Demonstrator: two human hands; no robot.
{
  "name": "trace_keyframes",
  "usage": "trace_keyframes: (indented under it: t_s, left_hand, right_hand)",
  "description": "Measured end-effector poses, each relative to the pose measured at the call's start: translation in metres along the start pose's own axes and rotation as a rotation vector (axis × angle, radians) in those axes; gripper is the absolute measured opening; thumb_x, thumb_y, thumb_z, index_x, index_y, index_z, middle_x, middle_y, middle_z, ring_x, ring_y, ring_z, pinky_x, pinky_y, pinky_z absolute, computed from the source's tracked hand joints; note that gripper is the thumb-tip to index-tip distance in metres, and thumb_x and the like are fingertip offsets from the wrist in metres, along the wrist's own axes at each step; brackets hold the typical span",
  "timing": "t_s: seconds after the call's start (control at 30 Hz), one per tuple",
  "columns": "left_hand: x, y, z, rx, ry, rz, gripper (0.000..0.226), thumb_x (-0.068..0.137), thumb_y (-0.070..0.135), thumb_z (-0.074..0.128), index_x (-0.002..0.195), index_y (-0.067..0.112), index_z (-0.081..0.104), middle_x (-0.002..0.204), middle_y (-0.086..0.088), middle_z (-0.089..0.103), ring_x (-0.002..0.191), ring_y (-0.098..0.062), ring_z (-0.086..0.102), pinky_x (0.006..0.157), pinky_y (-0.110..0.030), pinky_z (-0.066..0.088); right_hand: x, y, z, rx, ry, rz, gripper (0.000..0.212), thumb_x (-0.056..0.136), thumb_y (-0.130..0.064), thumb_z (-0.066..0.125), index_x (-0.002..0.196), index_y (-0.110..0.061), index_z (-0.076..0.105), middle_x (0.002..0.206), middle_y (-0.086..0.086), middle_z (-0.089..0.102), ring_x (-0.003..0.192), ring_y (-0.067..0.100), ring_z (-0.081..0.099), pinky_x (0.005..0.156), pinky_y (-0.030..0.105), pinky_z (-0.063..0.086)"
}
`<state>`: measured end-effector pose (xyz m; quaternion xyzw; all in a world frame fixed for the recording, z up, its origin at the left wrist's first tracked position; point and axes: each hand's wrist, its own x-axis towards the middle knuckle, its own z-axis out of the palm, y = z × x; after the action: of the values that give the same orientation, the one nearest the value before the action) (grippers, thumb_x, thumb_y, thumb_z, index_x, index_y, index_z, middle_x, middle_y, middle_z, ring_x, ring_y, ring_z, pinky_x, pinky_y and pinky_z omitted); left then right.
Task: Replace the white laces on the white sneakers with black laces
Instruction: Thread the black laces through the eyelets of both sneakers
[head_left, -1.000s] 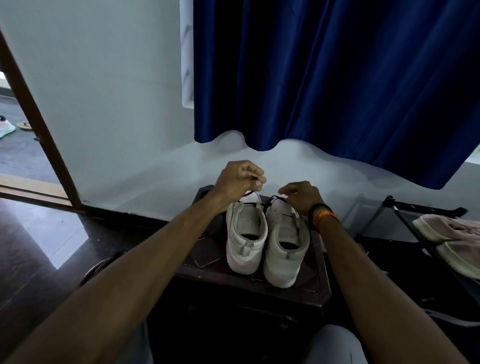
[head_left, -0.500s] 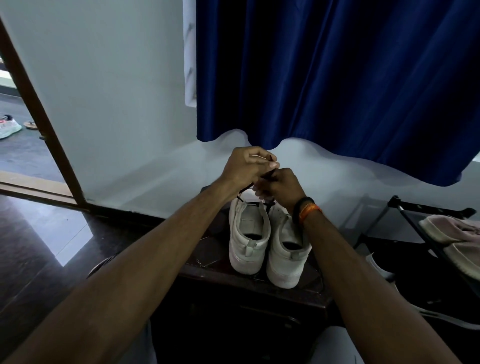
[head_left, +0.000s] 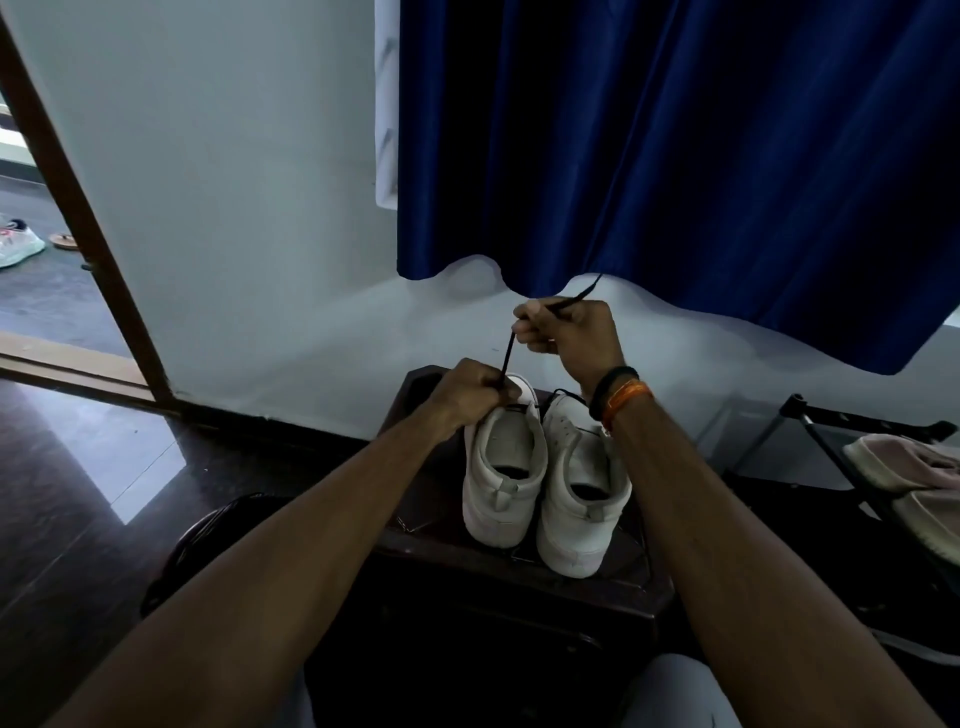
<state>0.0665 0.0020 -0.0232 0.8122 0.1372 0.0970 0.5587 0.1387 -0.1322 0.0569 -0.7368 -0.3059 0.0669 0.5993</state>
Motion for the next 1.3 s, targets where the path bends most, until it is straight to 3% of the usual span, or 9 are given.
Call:
trace_keyframes:
  t_s: [0.27,0.4,0.5,0.63,0.7,0.83,0.93,1.17,1.3]
  left_hand:
    - [-0.002,-0.012,0.009,0.079,0.091,0.016,0.021,0.087,0.028,0.076,0.092,0.008,0.079,0.089,-0.005,0.077,0.086,-0.012,0.07,0.079,-0.028,0.052]
    - [0.0,-0.008,0.002,0.019,0.072,-0.021,0.027,0.092,0.028,0.069,0.086,0.002,0.076,0.082,-0.006,0.074,0.075,-0.012,0.064,0.076,-0.034,0.053]
    - [0.008,0.009,-0.007,0.018,0.096,-0.042,0.025,0.088,0.028,0.074,0.107,0.012,0.073,0.102,-0.003,0.072,0.093,-0.015,0.066,0.087,-0.036,0.056]
    - [0.015,0.056,-0.018,0.133,0.077,0.133,0.069,0.081,0.01,0.077,0.144,0.015,0.048,0.135,0.0,0.054,0.115,-0.011,0.05,0.09,-0.027,0.046]
    - [0.02,0.08,-0.021,0.165,0.055,0.246,0.061,0.085,0.009,0.071,0.143,0.014,0.052,0.138,-0.003,0.056,0.115,-0.011,0.051,0.091,-0.026,0.044]
    - [0.027,0.105,-0.024,0.033,-0.048,0.332,0.027,0.095,0.011,0.059,0.117,0.012,0.074,0.108,-0.003,0.075,0.098,-0.01,0.067,0.089,-0.026,0.051]
    - [0.028,0.105,-0.022,0.042,-0.013,0.406,0.017,0.091,0.021,0.073,0.106,0.014,0.078,0.096,0.003,0.077,0.091,-0.007,0.071,0.084,-0.025,0.056]
    - [0.026,0.107,-0.015,0.092,0.204,0.528,0.009,0.089,0.017,0.076,0.094,0.01,0.079,0.079,0.006,0.073,0.074,0.002,0.066,0.071,-0.015,0.052]
    - [0.032,0.117,-0.03,-0.058,0.339,0.472,0.012,0.091,0.02,0.074,0.092,0.008,0.079,0.08,0.003,0.075,0.077,-0.002,0.069,0.08,-0.023,0.057]
  right_hand:
    - [0.035,-0.085,-0.011,0.323,0.112,-0.237,0.016,0.101,-0.018,0.06,0.102,-0.008,0.073,0.093,0.01,0.074,0.086,0.02,0.071,0.085,0.035,0.06]
    - [0.035,-0.067,-0.024,0.239,0.155,-0.091,0.019,0.101,-0.021,0.06,0.102,-0.006,0.071,0.087,0.007,0.072,0.077,0.015,0.068,0.075,0.029,0.06]
    - [0.024,-0.037,-0.029,0.026,0.089,0.089,0.023,0.101,-0.024,0.061,0.1,-0.004,0.072,0.082,0.006,0.071,0.07,0.011,0.066,0.065,0.024,0.057]
    - [0.017,-0.015,-0.03,-0.201,-0.014,0.164,0.025,0.098,-0.031,0.064,0.09,-0.01,0.075,0.077,0.004,0.072,0.066,0.009,0.065,0.06,0.021,0.051]
    - [0.017,-0.017,-0.031,-0.277,-0.035,0.168,0.026,0.097,-0.033,0.066,0.085,-0.012,0.075,0.075,0.003,0.072,0.064,0.009,0.063,0.058,0.021,0.05]
    - [0.019,-0.028,-0.031,-0.467,-0.165,0.16,0.026,0.097,-0.03,0.064,0.085,-0.01,0.076,0.075,0.003,0.074,0.062,0.009,0.065,0.058,0.021,0.051]
    - [0.019,-0.03,-0.031,-0.526,-0.161,0.146,0.024,0.097,-0.017,0.058,0.086,-0.006,0.076,0.074,0.005,0.074,0.062,0.011,0.067,0.054,0.019,0.051]
    - [0.012,-0.016,-0.037,-0.171,-0.144,0.157,0.014,0.089,-0.004,0.069,0.101,0.001,0.075,0.09,0.014,0.076,0.077,0.019,0.071,0.067,0.026,0.058]
    - [0.021,0.024,-0.055,-0.972,-0.272,0.281,0.032,0.094,-0.038,0.067,0.108,-0.01,0.073,0.123,0.009,0.067,0.111,0.029,0.063,0.092,0.034,0.052]
